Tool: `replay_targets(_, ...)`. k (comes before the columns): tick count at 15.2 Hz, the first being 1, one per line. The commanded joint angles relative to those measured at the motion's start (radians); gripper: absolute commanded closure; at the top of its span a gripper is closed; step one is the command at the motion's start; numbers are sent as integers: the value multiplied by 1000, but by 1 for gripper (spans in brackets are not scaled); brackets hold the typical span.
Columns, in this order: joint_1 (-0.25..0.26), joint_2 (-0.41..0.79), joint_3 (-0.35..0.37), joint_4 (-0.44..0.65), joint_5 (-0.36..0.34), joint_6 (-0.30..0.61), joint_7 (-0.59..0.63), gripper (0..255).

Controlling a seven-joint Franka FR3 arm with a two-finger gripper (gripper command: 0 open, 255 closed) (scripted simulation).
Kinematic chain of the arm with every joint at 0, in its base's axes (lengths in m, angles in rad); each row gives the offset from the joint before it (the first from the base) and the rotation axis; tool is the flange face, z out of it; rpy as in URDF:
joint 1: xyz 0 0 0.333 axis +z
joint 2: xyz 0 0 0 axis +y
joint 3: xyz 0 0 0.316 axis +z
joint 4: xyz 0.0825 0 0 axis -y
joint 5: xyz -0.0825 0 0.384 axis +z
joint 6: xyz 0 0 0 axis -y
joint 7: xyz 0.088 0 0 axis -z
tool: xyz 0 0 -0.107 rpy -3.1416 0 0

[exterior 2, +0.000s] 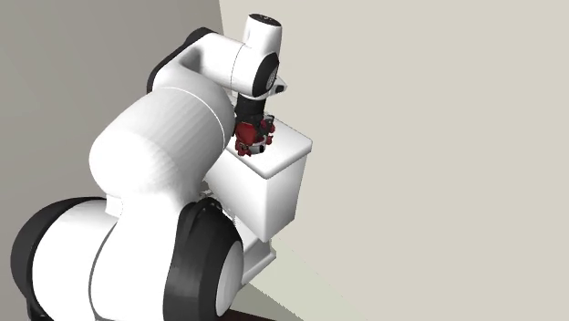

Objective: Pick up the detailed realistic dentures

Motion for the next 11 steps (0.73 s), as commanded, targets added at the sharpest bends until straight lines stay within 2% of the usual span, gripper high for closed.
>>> replay_targets(1,0,6,0,33,0,-26,7,255)
replay_targets(11,-5,49,-5,222,2,-169,36,255)
